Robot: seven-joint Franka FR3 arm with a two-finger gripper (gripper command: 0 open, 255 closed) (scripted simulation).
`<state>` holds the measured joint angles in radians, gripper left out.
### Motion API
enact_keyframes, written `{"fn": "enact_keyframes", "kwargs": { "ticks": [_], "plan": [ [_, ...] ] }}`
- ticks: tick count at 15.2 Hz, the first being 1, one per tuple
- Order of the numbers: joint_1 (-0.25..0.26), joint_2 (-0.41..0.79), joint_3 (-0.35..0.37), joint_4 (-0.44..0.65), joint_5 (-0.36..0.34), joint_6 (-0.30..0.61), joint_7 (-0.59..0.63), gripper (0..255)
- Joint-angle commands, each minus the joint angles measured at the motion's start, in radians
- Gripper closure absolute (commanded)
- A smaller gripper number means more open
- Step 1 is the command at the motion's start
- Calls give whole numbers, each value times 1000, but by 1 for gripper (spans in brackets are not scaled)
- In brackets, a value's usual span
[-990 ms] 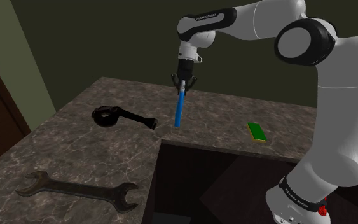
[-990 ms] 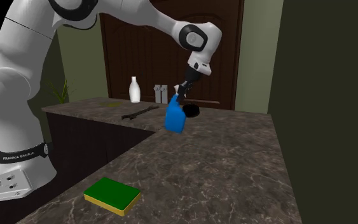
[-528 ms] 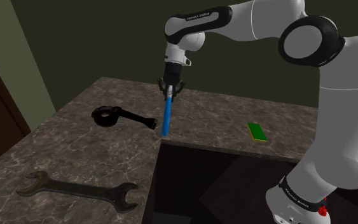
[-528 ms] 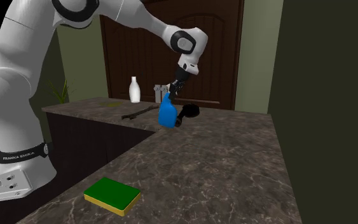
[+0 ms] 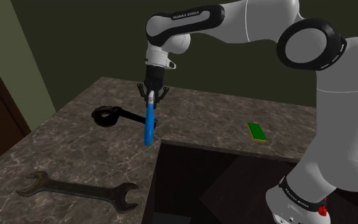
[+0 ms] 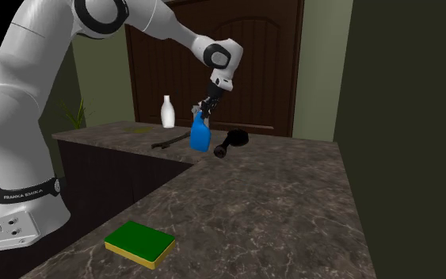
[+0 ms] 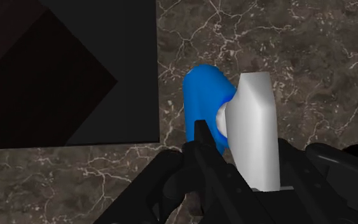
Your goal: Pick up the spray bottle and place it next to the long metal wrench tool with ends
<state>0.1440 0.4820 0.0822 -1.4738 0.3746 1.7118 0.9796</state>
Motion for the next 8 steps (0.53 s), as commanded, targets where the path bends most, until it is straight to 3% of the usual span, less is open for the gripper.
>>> {"fn": "enact_keyframes", "kwargs": {
  "ticks": [1, 8],
  "plan": [
    [27, 15, 12, 15, 3, 15, 35, 255],
    [116, 90, 46, 108, 2, 44, 149, 255]
  ]
}}
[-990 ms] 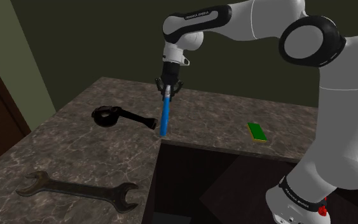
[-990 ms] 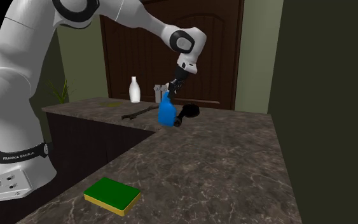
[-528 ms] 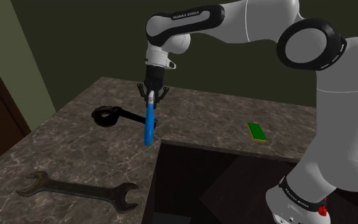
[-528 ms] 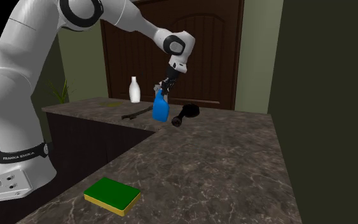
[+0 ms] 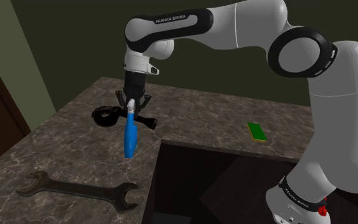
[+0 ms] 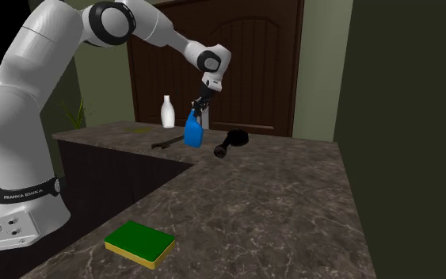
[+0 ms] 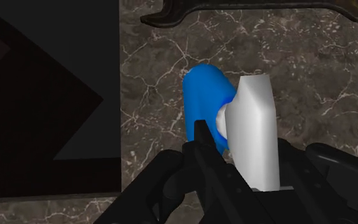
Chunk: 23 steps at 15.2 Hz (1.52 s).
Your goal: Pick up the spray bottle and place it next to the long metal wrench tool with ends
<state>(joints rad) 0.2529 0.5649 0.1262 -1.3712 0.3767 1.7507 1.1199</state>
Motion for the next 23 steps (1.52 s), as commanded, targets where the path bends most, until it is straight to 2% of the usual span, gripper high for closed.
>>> {"fn": "enact_keyframes", "kwargs": {
  "ticks": [1, 13, 21, 22, 23],
  "plan": [
    [7, 10, 2, -2, 1, 16, 4, 255],
    [14, 65, -2, -74, 9, 133, -43, 255],
    [17, 68, -6, -76, 12, 138, -46, 255],
    [11, 51, -7, -127, 18, 167, -67, 0],
    [7, 55, -9, -122, 18, 165, -73, 0]
  ]
}}
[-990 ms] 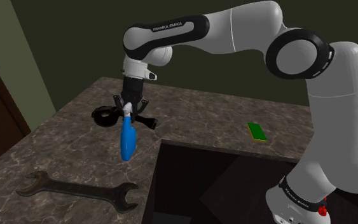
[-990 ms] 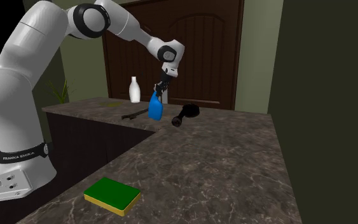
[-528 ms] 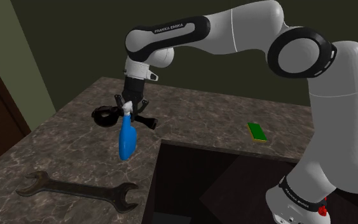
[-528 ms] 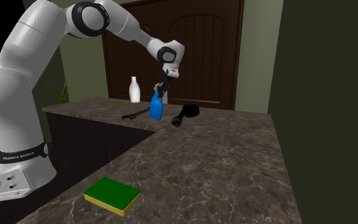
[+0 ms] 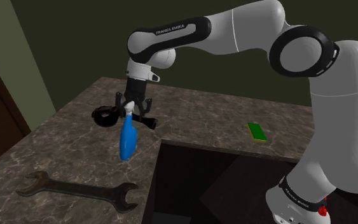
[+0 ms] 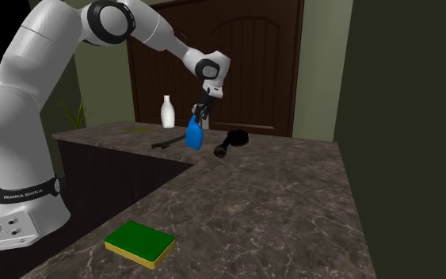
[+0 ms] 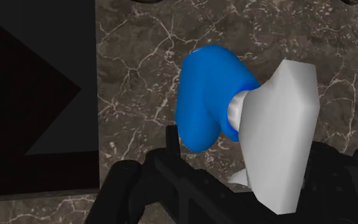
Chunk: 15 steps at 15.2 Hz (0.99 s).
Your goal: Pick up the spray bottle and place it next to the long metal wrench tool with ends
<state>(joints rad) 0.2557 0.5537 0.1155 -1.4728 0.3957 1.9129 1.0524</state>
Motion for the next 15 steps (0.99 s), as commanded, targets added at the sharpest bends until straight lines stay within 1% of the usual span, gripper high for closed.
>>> {"fn": "enact_keyframes", "kwargs": {
  "ticks": [1, 2, 4, 8, 15],
  "plan": [
    [1, 45, 2, -33, 0, -7, -4, 0],
    [-3, 34, 2, -67, 4, 12, -17, 0],
    [15, 79, 4, 26, -6, -24, 21, 0],
    [-9, 68, -6, 125, -17, -139, 34, 0],
    [-9, 68, -6, 125, -17, -139, 34, 0]
  ]
}}
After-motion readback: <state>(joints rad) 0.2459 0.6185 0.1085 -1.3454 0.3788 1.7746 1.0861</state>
